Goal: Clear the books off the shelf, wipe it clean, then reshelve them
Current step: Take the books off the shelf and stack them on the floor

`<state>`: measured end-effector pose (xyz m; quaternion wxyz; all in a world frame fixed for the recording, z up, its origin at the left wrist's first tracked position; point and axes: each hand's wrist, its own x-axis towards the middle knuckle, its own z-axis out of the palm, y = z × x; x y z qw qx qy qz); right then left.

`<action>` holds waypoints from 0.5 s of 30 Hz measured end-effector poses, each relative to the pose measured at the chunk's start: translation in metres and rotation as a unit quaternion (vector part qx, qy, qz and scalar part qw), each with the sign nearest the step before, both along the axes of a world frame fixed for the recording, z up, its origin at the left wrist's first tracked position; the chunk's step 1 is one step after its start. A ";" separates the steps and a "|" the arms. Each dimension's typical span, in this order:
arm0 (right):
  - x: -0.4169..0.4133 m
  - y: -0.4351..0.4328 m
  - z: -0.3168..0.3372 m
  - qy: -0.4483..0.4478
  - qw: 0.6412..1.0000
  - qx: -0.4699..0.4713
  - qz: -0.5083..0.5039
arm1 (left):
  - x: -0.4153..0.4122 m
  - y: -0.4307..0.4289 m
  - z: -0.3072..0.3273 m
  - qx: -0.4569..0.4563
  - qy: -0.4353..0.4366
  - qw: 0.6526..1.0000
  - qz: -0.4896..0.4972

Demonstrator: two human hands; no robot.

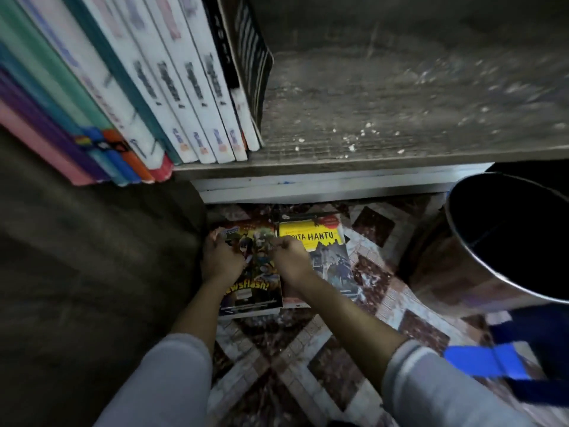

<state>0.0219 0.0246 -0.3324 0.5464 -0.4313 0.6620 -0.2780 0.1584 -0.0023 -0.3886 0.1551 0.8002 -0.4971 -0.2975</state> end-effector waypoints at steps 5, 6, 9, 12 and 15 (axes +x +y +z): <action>-0.027 0.029 0.059 0.064 0.993 -0.083 0.056 | -0.014 0.029 0.086 -0.013 -0.033 0.993 -0.113; -0.032 0.033 0.063 0.080 0.990 -0.093 0.062 | -0.019 0.035 0.095 -0.002 -0.040 0.991 -0.130; -0.042 0.052 0.096 0.093 0.986 -0.124 0.054 | -0.033 0.062 0.139 0.000 -0.072 0.981 -0.181; -0.052 0.076 0.125 0.090 0.984 -0.148 0.032 | -0.045 0.090 0.176 -0.020 -0.085 0.974 -0.208; -0.059 0.093 0.154 0.068 0.982 -0.175 0.011 | -0.053 0.116 0.210 -0.049 -0.092 0.970 -0.220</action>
